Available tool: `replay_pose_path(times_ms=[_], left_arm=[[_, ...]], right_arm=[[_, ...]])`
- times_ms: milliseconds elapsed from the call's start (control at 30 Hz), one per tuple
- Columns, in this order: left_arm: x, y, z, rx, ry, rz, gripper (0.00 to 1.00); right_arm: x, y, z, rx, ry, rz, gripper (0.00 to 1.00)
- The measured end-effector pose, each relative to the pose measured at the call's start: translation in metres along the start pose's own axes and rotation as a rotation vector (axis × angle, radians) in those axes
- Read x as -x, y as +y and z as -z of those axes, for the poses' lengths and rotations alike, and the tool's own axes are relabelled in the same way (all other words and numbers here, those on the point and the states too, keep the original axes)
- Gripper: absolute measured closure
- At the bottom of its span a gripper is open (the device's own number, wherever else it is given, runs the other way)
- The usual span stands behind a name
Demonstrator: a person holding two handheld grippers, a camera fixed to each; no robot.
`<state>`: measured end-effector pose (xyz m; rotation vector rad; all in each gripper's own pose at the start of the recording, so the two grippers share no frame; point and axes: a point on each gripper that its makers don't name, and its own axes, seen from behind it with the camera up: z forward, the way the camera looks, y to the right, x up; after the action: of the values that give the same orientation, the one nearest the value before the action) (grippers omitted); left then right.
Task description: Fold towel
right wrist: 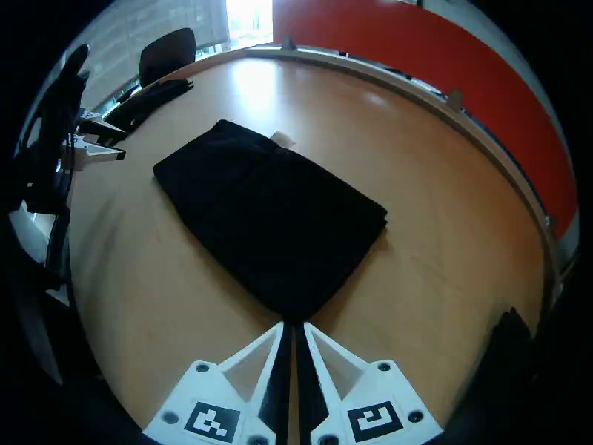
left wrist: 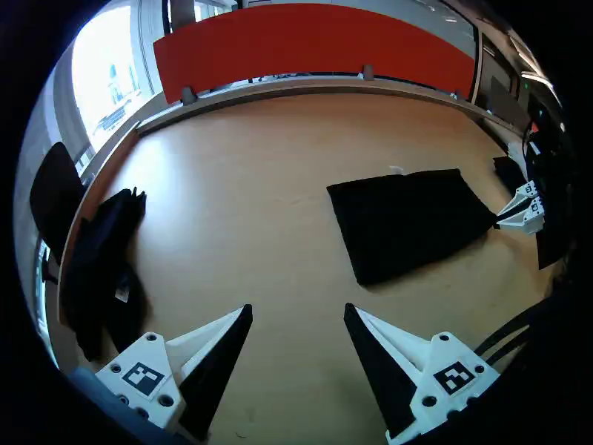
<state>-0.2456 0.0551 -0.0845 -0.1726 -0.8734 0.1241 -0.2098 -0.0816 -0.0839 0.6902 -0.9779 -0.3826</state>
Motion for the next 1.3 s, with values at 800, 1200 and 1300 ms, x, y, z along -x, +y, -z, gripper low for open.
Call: replay_pose_path(times_ms=[800, 1200, 1300], left_arm=[[-0.003, -0.003, 0.001, -0.008, 0.005, 0.002, 0.08], [-0.007, -0.001, 0.003, -0.010, 0.015, 0.005, 0.09], [-0.008, -0.001, 0.004, -0.012, 0.017, 0.007, 0.08]], right_arm=[[-0.063, 0.008, 0.038, 0.073, 0.141, 0.063, 0.94], [-0.120, 0.019, 0.079, 0.128, 0.238, 0.143, 0.94], [-0.128, 0.023, 0.088, 0.143, 0.252, 0.157, 0.94]])
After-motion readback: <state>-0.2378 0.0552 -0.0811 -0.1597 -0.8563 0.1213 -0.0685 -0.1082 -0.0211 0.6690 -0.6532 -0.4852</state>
